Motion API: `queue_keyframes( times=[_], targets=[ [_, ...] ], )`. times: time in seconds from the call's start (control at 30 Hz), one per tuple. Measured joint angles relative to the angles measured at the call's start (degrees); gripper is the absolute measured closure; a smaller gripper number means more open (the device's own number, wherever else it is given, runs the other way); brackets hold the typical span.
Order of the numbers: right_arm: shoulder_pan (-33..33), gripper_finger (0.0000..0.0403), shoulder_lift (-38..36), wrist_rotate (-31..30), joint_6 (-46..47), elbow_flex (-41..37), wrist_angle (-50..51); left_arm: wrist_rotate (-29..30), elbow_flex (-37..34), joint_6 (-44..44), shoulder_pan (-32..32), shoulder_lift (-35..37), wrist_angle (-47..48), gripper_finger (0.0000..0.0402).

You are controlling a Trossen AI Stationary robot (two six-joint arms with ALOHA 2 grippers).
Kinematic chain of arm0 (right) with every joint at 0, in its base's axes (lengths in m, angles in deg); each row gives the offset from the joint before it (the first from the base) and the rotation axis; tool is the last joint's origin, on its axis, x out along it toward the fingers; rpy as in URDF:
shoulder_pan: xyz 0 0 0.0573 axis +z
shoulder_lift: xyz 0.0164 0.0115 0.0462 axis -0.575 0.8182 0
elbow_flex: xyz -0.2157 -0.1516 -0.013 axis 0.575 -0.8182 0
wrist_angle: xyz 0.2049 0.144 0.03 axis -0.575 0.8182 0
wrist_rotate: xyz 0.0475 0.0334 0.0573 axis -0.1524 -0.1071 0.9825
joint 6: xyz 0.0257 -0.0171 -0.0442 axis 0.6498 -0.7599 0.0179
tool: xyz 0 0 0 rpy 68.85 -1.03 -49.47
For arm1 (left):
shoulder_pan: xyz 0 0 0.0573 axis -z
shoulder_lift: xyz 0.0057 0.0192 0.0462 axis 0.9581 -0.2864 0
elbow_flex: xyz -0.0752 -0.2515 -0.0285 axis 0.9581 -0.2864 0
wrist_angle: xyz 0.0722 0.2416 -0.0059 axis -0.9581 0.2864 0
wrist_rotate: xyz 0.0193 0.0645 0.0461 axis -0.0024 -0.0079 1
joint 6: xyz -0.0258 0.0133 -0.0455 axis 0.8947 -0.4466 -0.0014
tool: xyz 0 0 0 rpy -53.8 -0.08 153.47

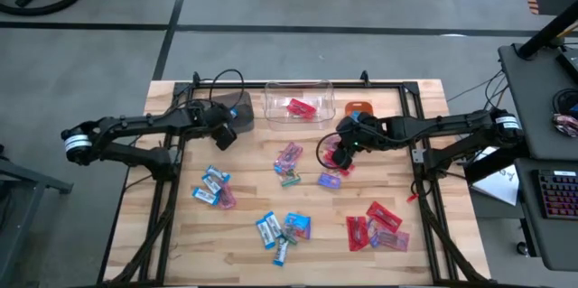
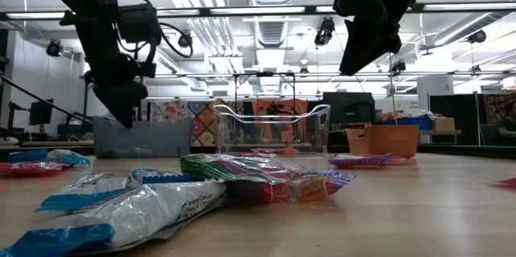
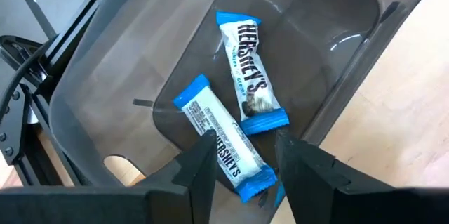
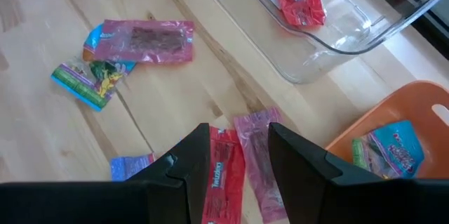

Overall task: Sort candy
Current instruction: Put the red chocolate into the transparent bin

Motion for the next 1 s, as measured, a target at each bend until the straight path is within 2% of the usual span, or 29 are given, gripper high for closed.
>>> queue_keyframes(
  times=[0.1, 0.27, 0.57, 0.73, 0.87, 1.0],
  targets=[
    [0.0, 0.0266, 0.0, 0.8, 1.8, 0.0, 0.1, -0.1, 0.0, 0.7, 0.4, 0.9, -0.6, 0.0268],
    [0.8, 0.0266, 0.3, 6.0, 2.9, 0.0, -0.1, -1.8, 0.0, 1.3, 3.6, 3.1, -4.6, 0.0267],
    [5.8, 0.0266, 4.9, 12.0, 7.4, 0.0, 1.6, -3.2, 0.0, -1.1, 15.9, 5.7, -17.5, 0.0267],
    [7.4, 0.0266, 8.8, 12.8, 12.3, 0.0, 8.1, -3.2, 0.0, -4.1, 22.9, 5.7, -24.2, 0.0267],
    [8.9, 0.0266, 11.1, 20.4, 17.3, 0.0, 13.6, -3.2, 0.0, -4.8, 26.3, 5.7, -25.9, 0.0267],
    [11.6, 0.0266, 12.1, 28.9, 21.1, 0.0, 14.3, -3.1, 0.0, -4.6, 27.1, 5.6, -26.1, 0.0267]
  ],
)
